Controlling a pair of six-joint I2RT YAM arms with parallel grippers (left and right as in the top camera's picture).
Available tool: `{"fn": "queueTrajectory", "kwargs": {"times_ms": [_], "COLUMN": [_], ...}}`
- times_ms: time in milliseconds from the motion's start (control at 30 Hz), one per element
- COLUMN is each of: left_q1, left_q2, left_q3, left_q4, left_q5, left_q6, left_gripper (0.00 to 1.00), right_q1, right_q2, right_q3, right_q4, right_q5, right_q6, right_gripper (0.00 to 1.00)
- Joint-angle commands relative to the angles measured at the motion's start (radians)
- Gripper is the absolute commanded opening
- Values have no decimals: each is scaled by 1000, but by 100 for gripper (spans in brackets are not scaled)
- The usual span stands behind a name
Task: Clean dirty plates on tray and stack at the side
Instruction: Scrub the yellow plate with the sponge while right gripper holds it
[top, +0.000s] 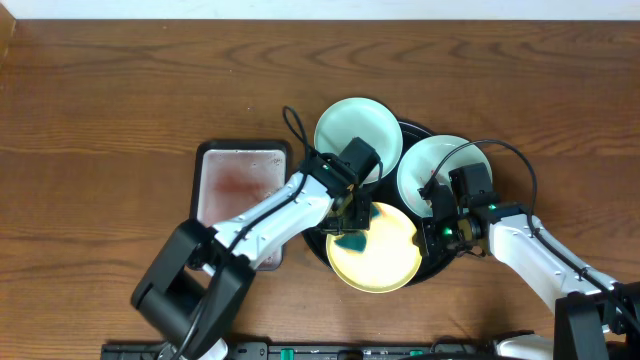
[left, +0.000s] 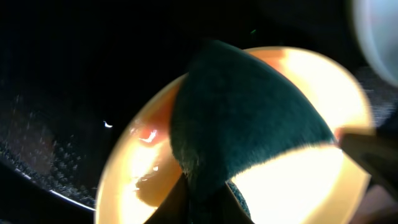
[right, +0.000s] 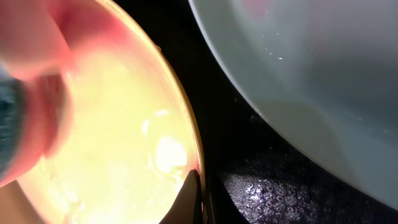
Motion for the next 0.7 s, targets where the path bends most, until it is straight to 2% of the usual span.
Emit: {"fn": "queueTrajectory", "kwargs": {"times_ms": [0,267,367,500,667], "left_q1": [-43,-153,-139,-98,-19], "left_q2": [-34,39,60,57,12], "left_q3": [-6,-8,-10,-9,-5], "left_q4": [36,112,96,14,-53], "left_q5": [-10,-58,-92,-208,-204], "left_q6": [-2,-53,-50,-38,-4], "left_gripper": [7,8,7,7,7], "right_q1": [1,1,1,1,1], "right_q2": [8,8,8,8,8], "right_q3": [11,11,11,11,11], "right_q4": [-9,-10,-9,-9,-9], "right_q5": [8,8,8,8,8], "right_q6": [-5,-5,-5,-6,-6], "right_gripper": [1,1,1,1,1]}}
